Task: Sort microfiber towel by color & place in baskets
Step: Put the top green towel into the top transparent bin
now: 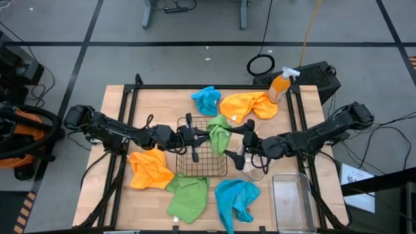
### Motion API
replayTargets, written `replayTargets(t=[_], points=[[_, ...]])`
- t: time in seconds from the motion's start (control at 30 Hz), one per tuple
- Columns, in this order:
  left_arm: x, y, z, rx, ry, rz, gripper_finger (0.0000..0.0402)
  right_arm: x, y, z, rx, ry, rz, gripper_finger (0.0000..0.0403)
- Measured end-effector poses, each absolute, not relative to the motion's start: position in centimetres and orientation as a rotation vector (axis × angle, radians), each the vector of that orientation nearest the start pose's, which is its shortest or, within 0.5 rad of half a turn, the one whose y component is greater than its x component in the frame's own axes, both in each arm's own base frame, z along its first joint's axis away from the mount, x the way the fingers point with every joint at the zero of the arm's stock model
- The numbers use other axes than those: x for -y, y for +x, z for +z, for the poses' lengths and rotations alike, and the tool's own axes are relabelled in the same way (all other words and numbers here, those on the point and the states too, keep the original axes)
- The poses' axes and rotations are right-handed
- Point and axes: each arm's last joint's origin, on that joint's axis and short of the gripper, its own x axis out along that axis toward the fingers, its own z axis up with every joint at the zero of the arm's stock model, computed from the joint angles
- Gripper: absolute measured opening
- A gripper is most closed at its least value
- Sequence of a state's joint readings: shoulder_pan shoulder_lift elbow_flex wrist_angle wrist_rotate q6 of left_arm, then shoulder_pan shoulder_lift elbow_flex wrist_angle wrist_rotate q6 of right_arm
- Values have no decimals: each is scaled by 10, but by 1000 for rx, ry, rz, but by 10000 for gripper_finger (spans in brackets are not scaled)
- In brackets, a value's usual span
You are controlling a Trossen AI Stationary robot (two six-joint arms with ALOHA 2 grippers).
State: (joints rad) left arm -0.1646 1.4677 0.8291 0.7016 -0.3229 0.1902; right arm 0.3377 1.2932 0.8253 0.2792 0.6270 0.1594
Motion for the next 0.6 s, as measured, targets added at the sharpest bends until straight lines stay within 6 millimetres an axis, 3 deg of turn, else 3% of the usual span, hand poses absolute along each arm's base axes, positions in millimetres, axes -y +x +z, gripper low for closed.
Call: replayTargets(t=[0.43,0.6], points=[[45,318,278,90,163,74,9,-72,295,269,-129,48,-238,390],[46,318,278,93,148,55,8,-69,296,269,-126,52,-213,339]])
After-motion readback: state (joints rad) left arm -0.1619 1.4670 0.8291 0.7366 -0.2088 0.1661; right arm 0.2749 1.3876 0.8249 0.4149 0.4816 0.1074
